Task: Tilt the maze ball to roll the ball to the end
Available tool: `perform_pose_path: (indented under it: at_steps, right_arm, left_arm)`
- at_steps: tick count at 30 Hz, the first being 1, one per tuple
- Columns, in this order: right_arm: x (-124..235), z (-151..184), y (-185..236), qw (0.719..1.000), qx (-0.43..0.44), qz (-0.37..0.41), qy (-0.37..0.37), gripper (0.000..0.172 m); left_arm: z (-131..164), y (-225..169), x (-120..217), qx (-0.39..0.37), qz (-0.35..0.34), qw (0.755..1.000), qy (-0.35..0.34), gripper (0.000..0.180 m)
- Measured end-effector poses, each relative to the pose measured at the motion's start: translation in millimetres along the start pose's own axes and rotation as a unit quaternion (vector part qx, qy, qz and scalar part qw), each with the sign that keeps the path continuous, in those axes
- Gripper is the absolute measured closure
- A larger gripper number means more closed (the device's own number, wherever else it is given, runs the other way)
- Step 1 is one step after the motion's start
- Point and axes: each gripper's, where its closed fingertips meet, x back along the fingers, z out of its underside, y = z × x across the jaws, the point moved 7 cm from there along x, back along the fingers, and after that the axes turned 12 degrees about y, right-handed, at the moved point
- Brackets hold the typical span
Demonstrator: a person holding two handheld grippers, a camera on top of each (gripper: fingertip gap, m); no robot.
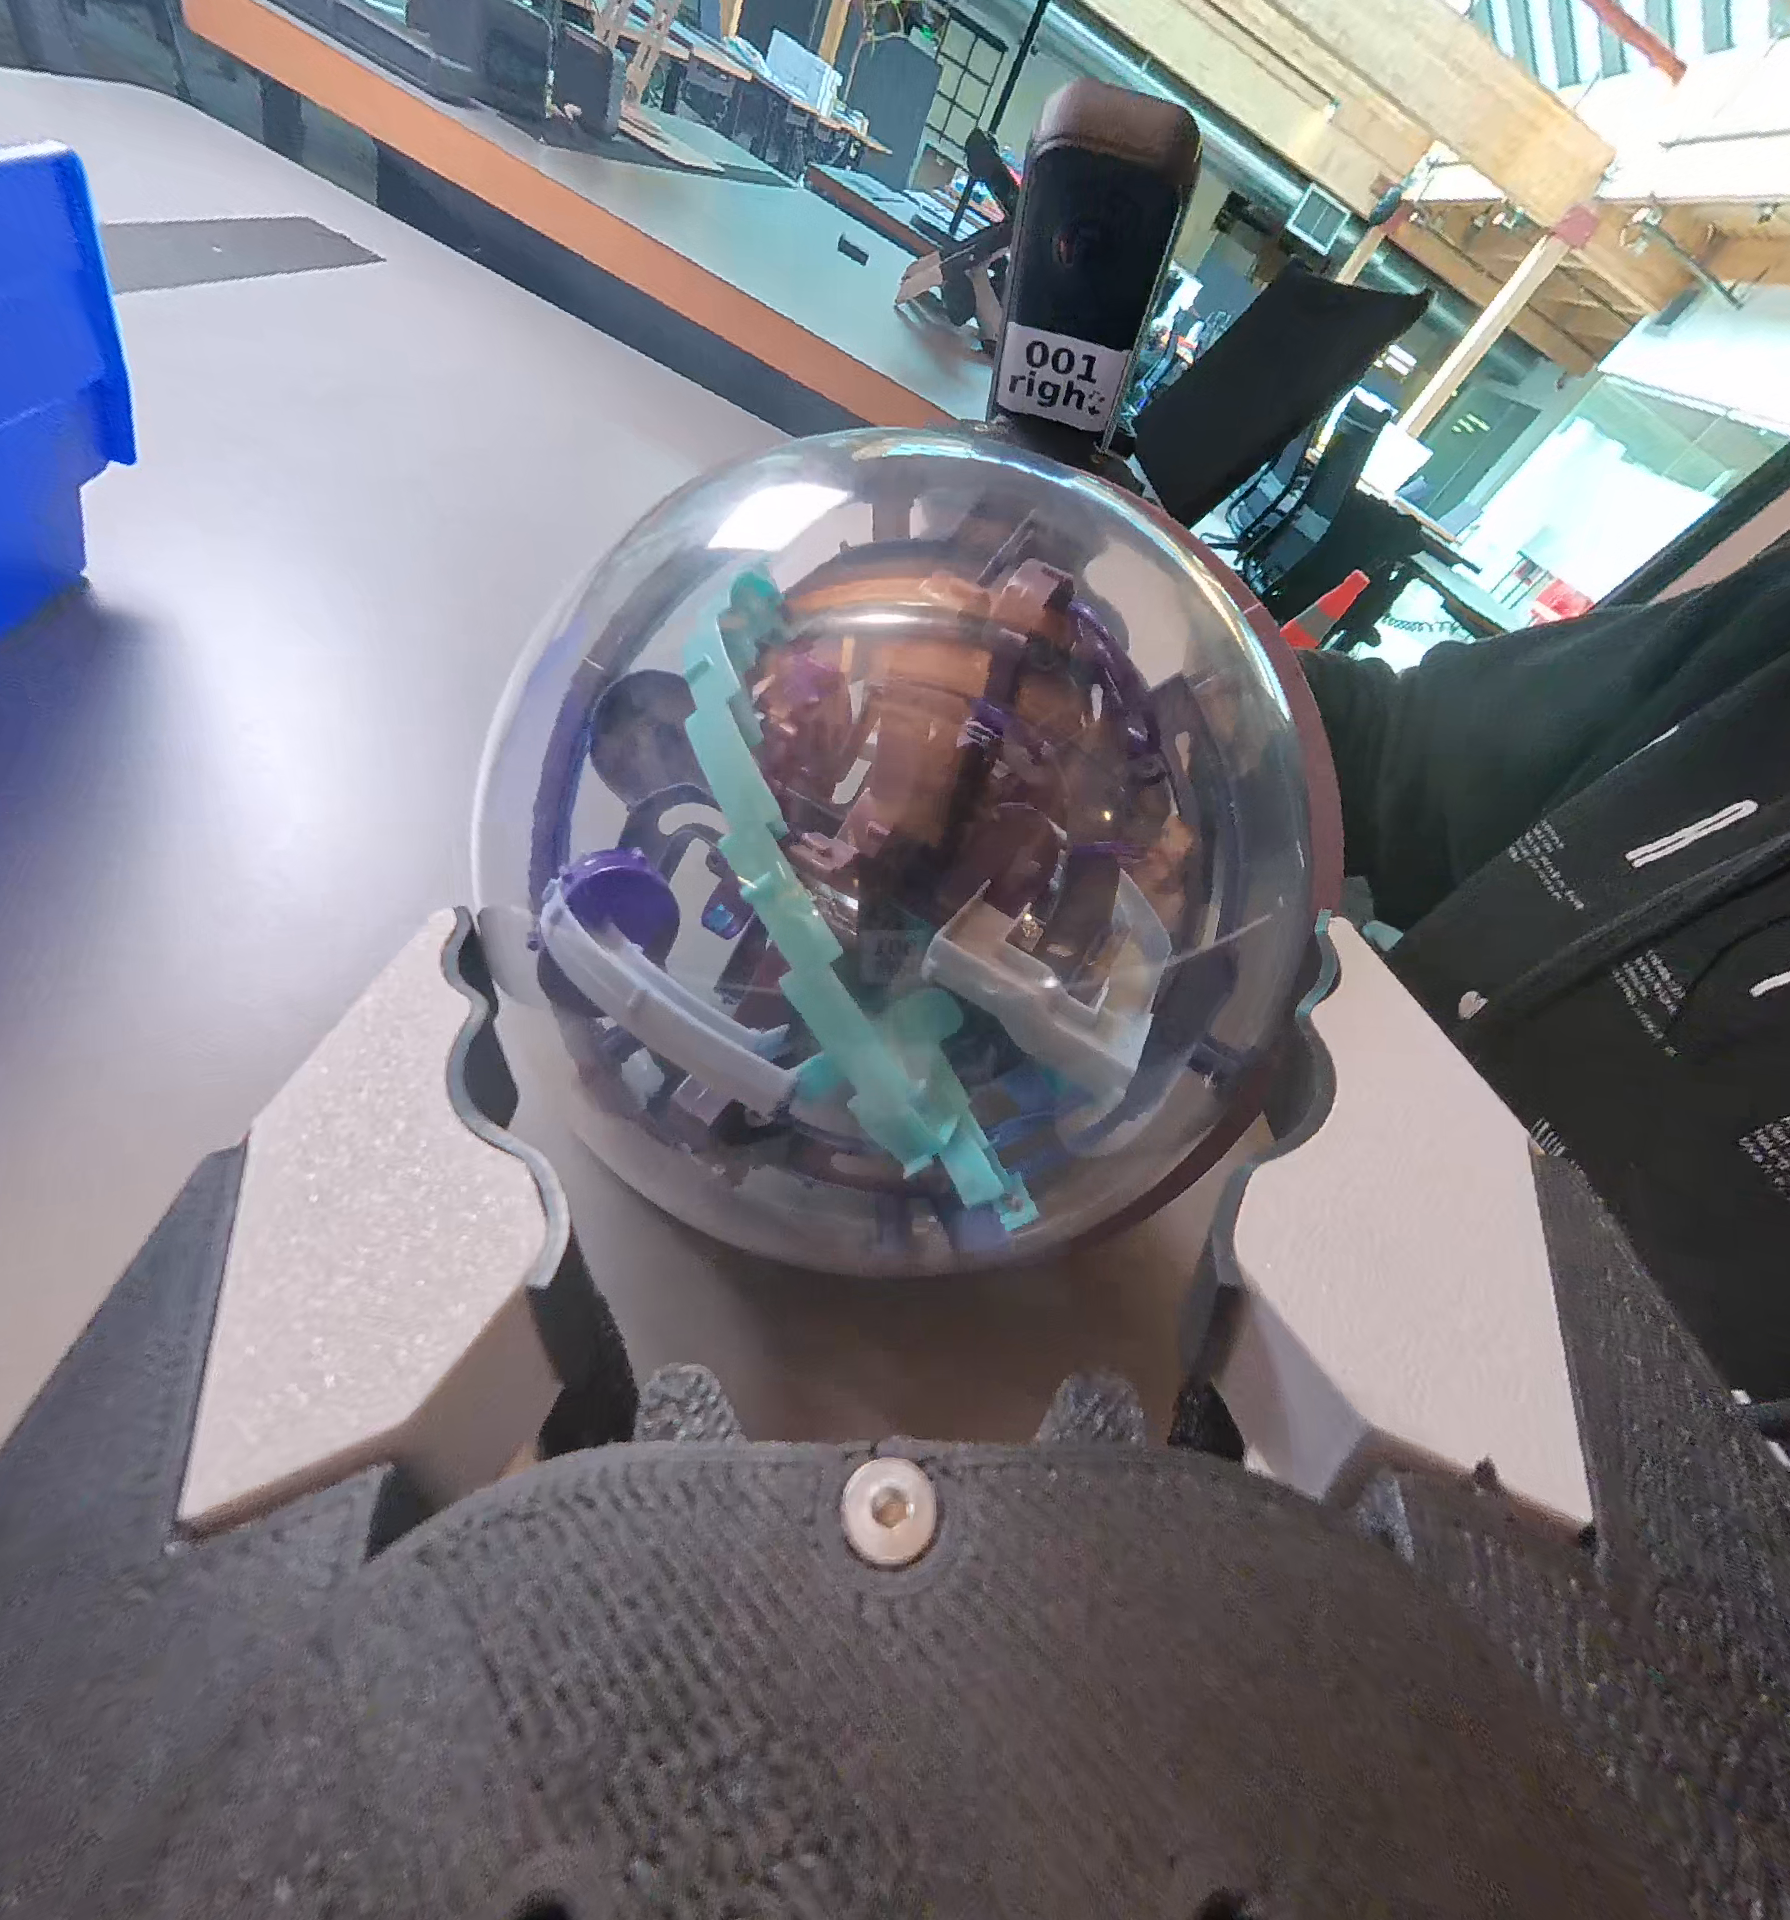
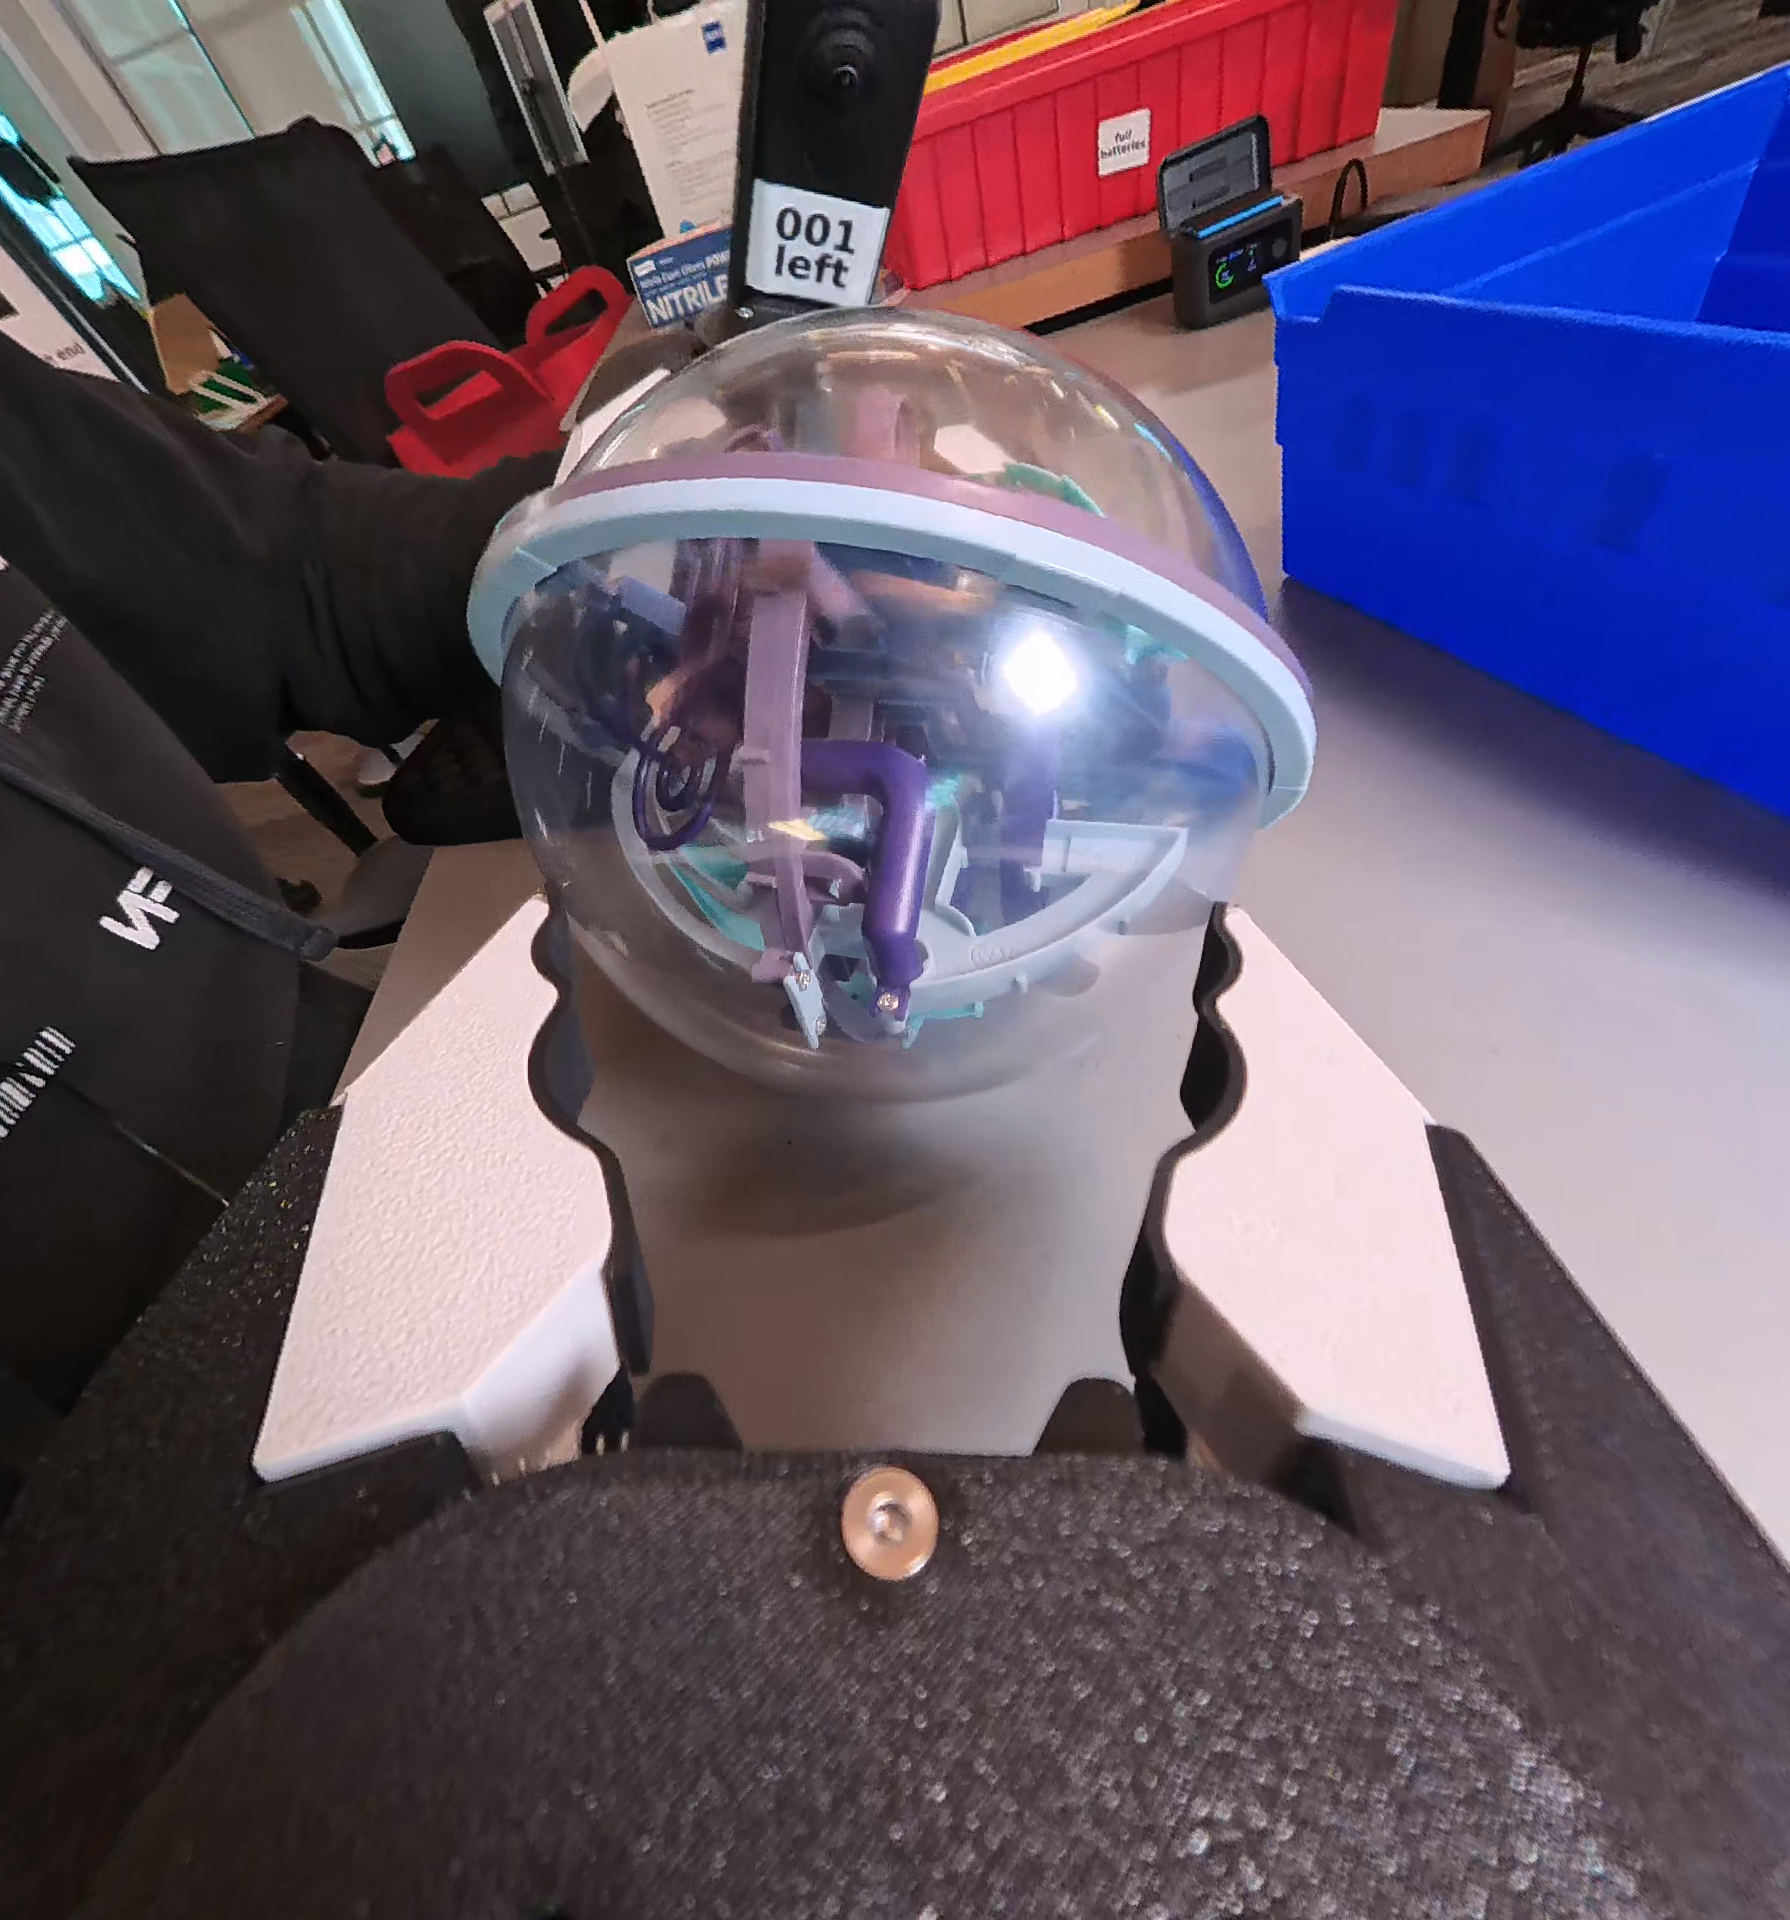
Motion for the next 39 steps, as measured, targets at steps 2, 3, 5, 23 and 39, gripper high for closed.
perform_pose_path:
  at_steps: [2, 3, 5, 23, 39]
  right_arm:
    - [-1.2, 1.9, -1.1, 1.0, -0.006, 0.001, 0.005, 0.055]
    - [-1.9, 3.1, -1.8, 1.0, -0.007, 0.003, 0.009, 0.055]
    - [-2.7, 5.1, -3.0, 1.0, -0.003, 0.013, 0.02, 0.056]
    - [52.0, -77.3, -3.6, 0.94, 0.289, 0.113, 0.142, 0.134]
    - [63.1, -20.7, -27.0, 0.989, 0.142, 0.032, 0.017, 0.164]
  left_arm:
    - [-2.1, 2.6, 0.1, 0.023, 0.008, 1.0, 0.001, 0.034]
    - [-3.5, 4.0, 0.2, 0.035, 0.012, 0.999, 0.002, 0.034]
    - [-6.4, 7.5, 0.2, 0.061, 0.019, 0.998, 0.007, 0.034]
    - [-45.5, 43.4, -13.9, 0.162, 0.066, 0.984, 0.048, 0.039]
    - [-33.5, 34.2, 33.7, 0.022, 0.04, 0.996, -0.08, 0.093]
